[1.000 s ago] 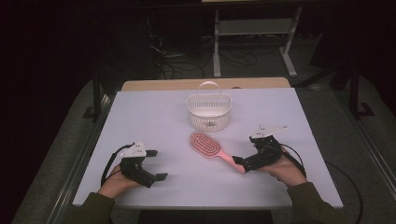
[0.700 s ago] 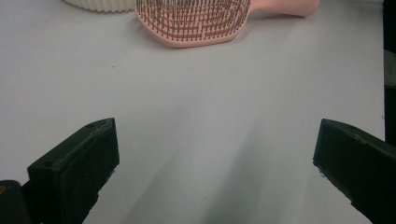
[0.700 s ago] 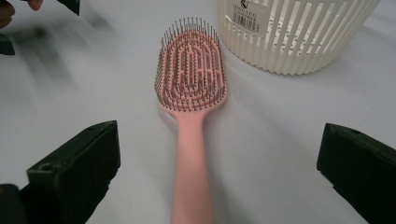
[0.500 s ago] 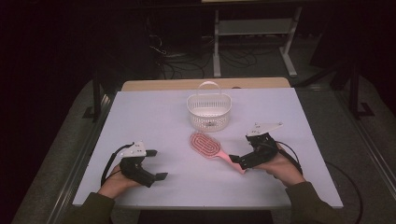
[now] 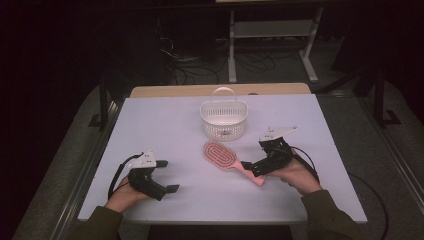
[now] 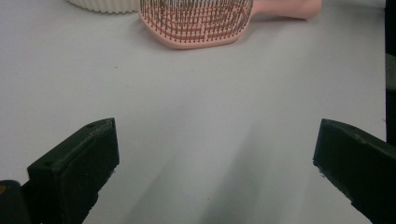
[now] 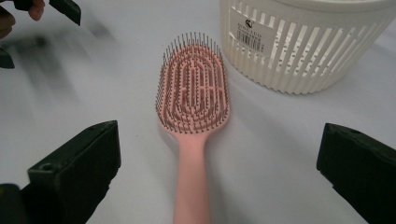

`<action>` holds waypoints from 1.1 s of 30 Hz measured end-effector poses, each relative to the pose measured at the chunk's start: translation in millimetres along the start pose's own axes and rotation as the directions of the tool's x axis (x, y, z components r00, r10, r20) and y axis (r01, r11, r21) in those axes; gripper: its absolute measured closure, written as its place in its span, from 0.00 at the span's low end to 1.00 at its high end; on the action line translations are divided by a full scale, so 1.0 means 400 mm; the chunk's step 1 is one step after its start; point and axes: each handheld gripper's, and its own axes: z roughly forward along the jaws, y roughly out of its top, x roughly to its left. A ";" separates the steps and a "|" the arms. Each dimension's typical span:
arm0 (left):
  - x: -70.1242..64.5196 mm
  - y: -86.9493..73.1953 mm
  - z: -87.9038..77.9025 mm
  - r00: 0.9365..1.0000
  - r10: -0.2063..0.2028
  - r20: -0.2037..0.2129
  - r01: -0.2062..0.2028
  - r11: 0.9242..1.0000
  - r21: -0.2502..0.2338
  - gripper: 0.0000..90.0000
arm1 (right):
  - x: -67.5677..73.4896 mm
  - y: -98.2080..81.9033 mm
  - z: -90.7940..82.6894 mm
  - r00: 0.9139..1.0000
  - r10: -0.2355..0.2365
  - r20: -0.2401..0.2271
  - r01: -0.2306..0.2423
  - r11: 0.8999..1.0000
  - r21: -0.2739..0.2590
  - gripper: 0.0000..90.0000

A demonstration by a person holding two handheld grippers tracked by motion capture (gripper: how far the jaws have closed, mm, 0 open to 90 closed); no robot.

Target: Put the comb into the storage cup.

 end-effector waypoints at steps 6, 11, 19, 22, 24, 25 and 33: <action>0.000 0.000 -0.001 1.000 -0.002 -0.002 0.002 1.000 -0.001 0.00 | 0.002 0.018 0.007 1.000 -0.010 0.000 0.010 1.000 -0.004 0.00; 0.000 0.000 -0.001 1.000 -0.002 -0.001 0.002 1.000 -0.001 0.00 | 0.004 0.026 0.011 1.000 -0.016 -0.003 0.016 1.000 -0.003 0.00; 0.001 0.000 -0.002 1.000 0.000 -0.002 0.000 1.000 -0.002 0.00 | 0.009 0.047 0.020 0.999 -0.032 -0.003 0.032 0.999 -0.003 0.00; 0.001 0.000 -0.002 1.000 0.000 -0.002 0.000 1.000 -0.002 0.00 | 0.010 0.057 0.023 0.999 -0.032 -0.006 0.032 0.999 -0.007 0.00; 0.001 0.000 -0.002 1.000 0.000 -0.001 0.000 1.000 -0.002 0.00 | 0.010 0.059 0.023 0.999 -0.032 -0.007 0.032 0.999 -0.005 0.00; 0.001 0.000 -0.002 1.000 0.000 -0.002 0.000 1.000 -0.002 0.00 | 0.010 0.062 0.024 0.999 -0.033 -0.009 0.033 0.999 -0.007 0.00; 0.001 0.000 -0.002 1.000 -0.001 -0.001 0.001 1.000 -0.003 0.00 | 0.011 0.078 0.034 0.999 -0.035 -0.012 0.035 0.999 -0.010 0.00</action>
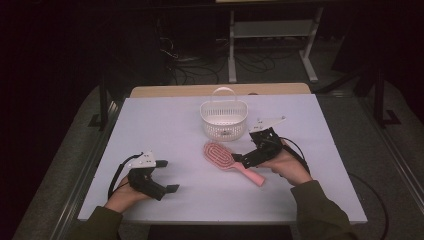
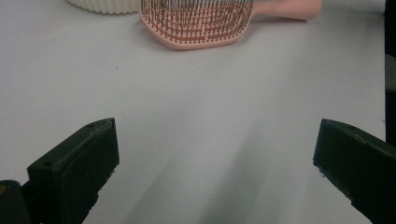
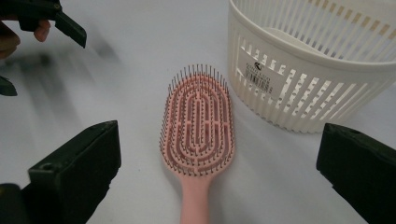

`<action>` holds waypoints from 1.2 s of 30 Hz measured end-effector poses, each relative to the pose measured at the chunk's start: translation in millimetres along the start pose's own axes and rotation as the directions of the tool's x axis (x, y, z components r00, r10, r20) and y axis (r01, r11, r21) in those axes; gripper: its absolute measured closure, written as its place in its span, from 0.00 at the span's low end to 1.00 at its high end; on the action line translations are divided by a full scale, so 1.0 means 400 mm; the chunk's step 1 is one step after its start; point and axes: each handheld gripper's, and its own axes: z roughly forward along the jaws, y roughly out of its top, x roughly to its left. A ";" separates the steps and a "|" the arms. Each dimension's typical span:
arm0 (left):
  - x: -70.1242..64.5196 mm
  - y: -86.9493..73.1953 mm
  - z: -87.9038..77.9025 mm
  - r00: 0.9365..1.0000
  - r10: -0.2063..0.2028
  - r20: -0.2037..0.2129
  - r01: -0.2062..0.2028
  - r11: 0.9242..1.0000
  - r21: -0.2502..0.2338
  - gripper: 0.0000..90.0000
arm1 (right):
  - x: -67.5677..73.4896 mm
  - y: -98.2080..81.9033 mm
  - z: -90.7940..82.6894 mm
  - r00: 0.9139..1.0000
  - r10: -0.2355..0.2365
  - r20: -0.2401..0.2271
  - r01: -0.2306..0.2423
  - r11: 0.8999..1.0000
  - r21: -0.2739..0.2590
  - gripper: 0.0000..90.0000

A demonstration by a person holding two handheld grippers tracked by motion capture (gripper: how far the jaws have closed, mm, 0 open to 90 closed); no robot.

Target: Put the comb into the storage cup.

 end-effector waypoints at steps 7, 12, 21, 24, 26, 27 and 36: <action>0.000 0.000 -0.001 1.000 -0.002 0.002 0.002 1.000 -0.002 0.00 | -0.002 0.017 0.008 1.000 0.001 -0.002 -0.001 1.000 -0.009 0.00; 0.000 0.000 -0.002 1.000 -0.002 0.002 0.002 1.000 -0.003 0.00 | -0.003 0.024 0.018 1.000 0.000 -0.006 0.000 1.000 -0.009 0.00; 0.001 0.000 -0.001 1.000 -0.002 0.002 0.002 1.000 -0.002 0.00 | -0.010 0.045 0.038 1.000 0.004 -0.009 -0.004 1.000 -0.018 0.00; 0.001 0.000 -0.001 1.000 -0.002 0.003 0.002 1.000 -0.002 0.00 | -0.011 0.050 0.042 1.000 0.007 -0.011 -0.007 1.000 -0.022 0.00; 0.001 0.000 -0.001 1.000 0.000 0.003 0.000 1.000 -0.002 0.00 | -0.012 0.054 0.046 1.000 0.007 -0.011 -0.007 1.000 -0.025 0.00; 0.001 0.000 0.000 1.000 0.001 0.002 -0.001 1.000 -0.001 0.00 | -0.013 0.058 0.051 1.000 0.008 -0.012 -0.009 1.000 -0.028 0.00; 0.001 -0.001 -0.002 1.000 -0.004 0.001 0.004 1.000 -0.003 0.00 | -0.013 0.058 0.072 1.000 0.010 -0.018 -0.010 1.000 -0.013 0.00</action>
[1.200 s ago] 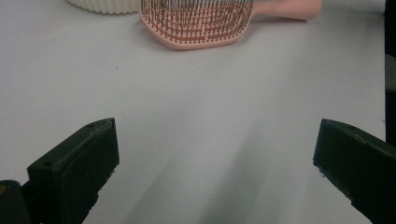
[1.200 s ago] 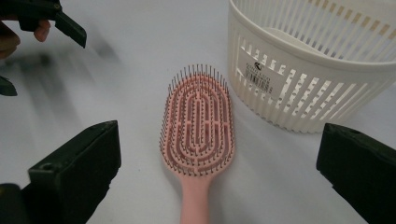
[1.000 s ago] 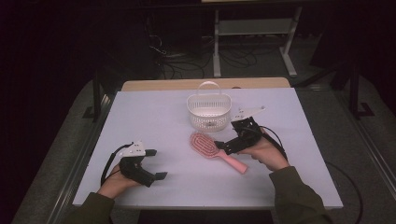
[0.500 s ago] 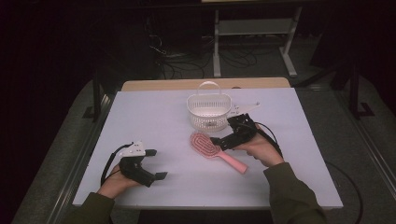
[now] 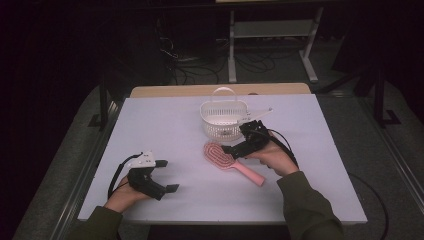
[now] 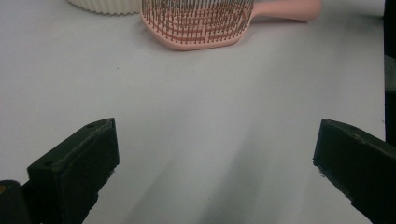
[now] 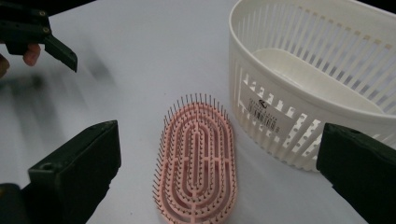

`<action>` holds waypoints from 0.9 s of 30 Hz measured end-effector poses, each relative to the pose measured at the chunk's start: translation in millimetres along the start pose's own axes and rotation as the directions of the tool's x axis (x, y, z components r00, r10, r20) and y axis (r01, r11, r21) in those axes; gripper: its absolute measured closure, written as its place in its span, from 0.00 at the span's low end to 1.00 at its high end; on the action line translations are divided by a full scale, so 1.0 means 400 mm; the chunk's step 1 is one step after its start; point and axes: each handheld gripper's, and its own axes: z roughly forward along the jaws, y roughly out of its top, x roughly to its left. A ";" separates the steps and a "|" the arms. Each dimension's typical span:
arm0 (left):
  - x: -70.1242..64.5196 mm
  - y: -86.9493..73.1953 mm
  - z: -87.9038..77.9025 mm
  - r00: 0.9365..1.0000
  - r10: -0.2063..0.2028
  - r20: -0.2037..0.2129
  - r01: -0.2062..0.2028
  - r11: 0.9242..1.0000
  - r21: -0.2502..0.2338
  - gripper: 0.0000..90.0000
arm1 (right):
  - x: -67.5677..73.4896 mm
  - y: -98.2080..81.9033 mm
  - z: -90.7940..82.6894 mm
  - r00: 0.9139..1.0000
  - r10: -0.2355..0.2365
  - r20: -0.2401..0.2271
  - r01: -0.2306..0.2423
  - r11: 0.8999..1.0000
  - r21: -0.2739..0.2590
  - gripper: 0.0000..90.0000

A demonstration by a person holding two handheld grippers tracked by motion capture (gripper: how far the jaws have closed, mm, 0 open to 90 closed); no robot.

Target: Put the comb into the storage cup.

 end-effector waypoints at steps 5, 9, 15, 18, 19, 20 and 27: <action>0.001 0.000 -0.001 1.000 -0.001 -0.002 0.001 1.000 0.000 0.00 | 0.005 -0.005 0.005 1.000 -0.005 0.002 0.005 1.000 0.025 0.00; 0.002 -0.001 -0.001 1.000 -0.001 -0.002 0.001 1.000 -0.001 0.00 | 0.007 -0.008 0.007 1.000 -0.010 0.003 0.009 0.999 0.040 0.00; 0.001 0.000 -0.002 1.000 -0.001 -0.002 0.001 1.000 -0.002 0.00 | 0.010 -0.016 0.016 1.000 -0.017 0.004 0.017 0.998 0.068 0.00; 0.002 -0.001 -0.002 1.000 0.000 -0.002 0.000 1.000 -0.001 0.00 | 0.012 -0.018 0.018 1.000 -0.022 0.005 0.022 0.997 0.076 0.00; 0.001 -0.001 -0.002 1.000 -0.001 -0.002 0.001 1.000 -0.002 0.00 | 0.013 -0.019 0.019 1.000 -0.022 0.004 0.021 0.996 0.081 0.00; 0.002 0.000 -0.002 1.000 0.000 -0.001 0.000 1.000 -0.001 0.00 | 0.013 -0.021 0.020 1.000 -0.025 0.002 0.025 0.996 0.090 0.00; 0.002 -0.001 -0.003 1.000 0.002 -0.002 -0.002 1.000 -0.001 0.00 | 0.017 -0.029 0.030 0.999 -0.035 0.002 0.034 0.991 0.127 0.00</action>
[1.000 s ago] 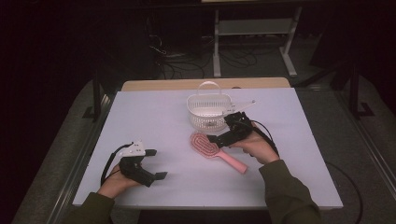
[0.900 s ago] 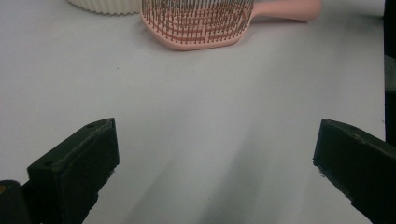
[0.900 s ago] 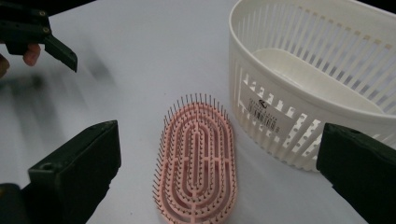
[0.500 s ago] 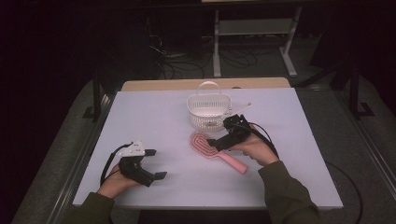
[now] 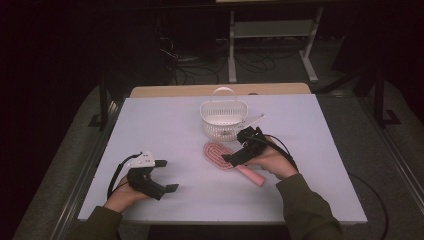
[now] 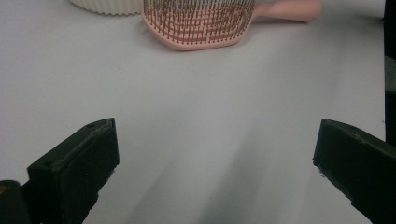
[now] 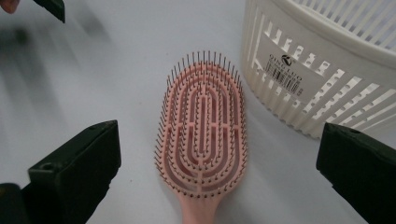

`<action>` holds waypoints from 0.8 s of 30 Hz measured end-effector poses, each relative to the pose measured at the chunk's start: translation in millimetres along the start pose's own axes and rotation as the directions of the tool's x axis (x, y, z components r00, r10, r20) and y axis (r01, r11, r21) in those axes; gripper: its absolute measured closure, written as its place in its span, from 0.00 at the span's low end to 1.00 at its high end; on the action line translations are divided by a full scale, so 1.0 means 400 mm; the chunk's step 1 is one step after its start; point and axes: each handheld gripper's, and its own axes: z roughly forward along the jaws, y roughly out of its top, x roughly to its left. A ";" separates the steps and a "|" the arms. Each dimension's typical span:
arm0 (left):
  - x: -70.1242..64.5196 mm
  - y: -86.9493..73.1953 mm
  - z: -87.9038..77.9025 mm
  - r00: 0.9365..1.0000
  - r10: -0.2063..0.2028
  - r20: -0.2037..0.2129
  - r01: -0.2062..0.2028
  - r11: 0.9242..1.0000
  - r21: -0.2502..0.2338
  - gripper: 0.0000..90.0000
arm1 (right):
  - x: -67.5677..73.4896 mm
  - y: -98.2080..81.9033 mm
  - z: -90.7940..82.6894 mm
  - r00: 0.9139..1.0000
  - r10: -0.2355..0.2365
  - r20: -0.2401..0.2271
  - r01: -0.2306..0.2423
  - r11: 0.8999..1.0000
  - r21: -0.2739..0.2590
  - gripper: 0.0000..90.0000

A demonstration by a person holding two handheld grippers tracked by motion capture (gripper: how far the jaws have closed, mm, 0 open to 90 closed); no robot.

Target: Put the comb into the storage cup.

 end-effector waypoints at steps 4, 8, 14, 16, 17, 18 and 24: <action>0.000 0.000 0.000 1.000 -0.001 0.001 0.001 1.000 0.001 0.00 | 0.002 -0.002 0.002 1.000 0.000 0.002 0.000 1.000 0.018 0.00; 0.000 0.000 0.001 1.000 -0.001 0.001 0.001 1.000 0.002 0.00 | 0.003 -0.004 0.005 1.000 -0.005 -0.002 0.005 0.999 0.037 0.00; -0.001 0.000 0.001 1.000 -0.002 0.001 0.002 1.000 0.001 0.00 | 0.006 -0.008 0.012 1.000 -0.012 -0.006 0.013 0.997 0.076 0.00; -0.001 0.000 0.001 1.000 -0.001 0.002 0.001 1.000 0.001 0.00 | 0.007 -0.009 0.014 1.000 -0.016 -0.006 0.016 0.996 0.085 0.00; -0.001 0.000 0.001 1.000 -0.001 0.002 0.001 1.000 0.001 0.00 | 0.007 -0.009 0.014 1.000 -0.016 -0.006 0.016 0.996 0.085 0.00; -0.001 0.000 0.001 1.000 -0.001 0.001 0.001 1.000 0.001 0.00 | 0.007 -0.010 0.014 1.000 -0.015 -0.006 0.016 0.996 0.088 0.00; -0.001 0.000 0.001 1.000 -0.002 0.002 0.002 1.000 0.000 0.00 | 0.007 -0.017 0.023 1.000 -0.016 -0.004 0.016 0.991 0.130 0.00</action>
